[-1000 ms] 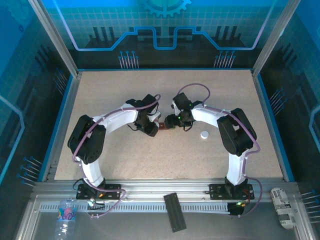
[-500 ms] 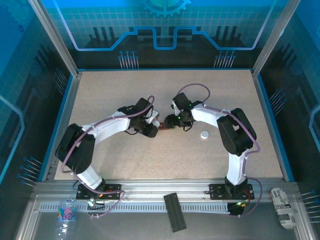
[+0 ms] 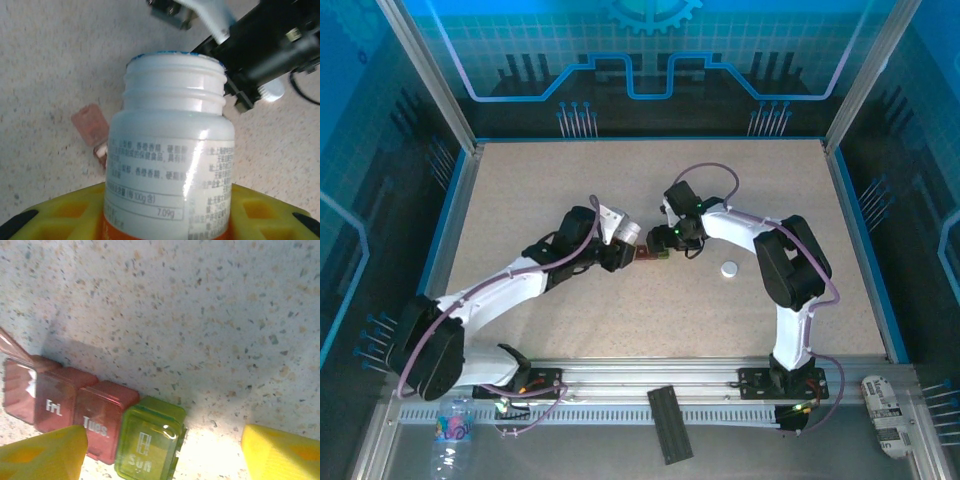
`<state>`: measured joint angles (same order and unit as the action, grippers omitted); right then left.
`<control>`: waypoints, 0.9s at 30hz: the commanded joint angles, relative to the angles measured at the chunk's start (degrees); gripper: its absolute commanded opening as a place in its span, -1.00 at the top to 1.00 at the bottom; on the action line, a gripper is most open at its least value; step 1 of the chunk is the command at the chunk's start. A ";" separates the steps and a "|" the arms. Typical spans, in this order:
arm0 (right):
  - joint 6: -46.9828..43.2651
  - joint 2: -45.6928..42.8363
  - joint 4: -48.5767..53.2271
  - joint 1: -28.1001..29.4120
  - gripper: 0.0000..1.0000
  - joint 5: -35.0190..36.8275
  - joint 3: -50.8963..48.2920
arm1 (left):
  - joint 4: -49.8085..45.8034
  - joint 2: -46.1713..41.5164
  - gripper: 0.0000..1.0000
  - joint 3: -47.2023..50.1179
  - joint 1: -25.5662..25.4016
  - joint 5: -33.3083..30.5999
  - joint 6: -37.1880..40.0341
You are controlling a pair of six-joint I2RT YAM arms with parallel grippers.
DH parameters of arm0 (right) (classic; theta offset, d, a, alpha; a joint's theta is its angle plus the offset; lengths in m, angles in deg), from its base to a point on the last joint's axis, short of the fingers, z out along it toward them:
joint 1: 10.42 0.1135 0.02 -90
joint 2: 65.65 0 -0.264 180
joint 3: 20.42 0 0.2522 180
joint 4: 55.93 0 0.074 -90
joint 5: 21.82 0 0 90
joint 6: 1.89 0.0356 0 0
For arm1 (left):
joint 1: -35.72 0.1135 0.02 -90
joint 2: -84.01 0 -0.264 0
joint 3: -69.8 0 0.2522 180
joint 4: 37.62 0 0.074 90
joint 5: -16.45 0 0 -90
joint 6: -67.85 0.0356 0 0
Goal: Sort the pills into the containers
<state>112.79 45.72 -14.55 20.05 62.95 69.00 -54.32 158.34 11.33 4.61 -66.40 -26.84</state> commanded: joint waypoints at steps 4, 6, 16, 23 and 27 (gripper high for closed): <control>1.23 -0.79 3.77 -0.24 -0.63 -1.53 5.06 | 15.09 -5.25 1.00 2.34 0.32 3.46 -3.06; 1.33 -2.40 4.48 -0.59 -0.63 -1.40 5.53 | 17.93 -6.83 1.00 2.89 0.29 3.80 -3.92; 1.26 -16.03 8.09 -5.00 -0.65 3.04 -1.20 | 36.31 -12.77 1.00 6.35 -0.95 6.71 -5.11; 1.28 -23.78 9.66 -11.43 -0.66 5.56 -12.49 | 52.94 -11.68 1.00 10.41 -1.83 10.64 -2.89; 1.23 -23.48 10.07 -14.83 -0.66 6.75 -16.16 | 55.17 -10.82 1.00 10.86 -2.26 11.03 -2.49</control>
<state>113.63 22.23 -6.99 6.92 67.98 54.75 -7.13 147.06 21.56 2.95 -57.39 -30.80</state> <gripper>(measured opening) 0.828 0.454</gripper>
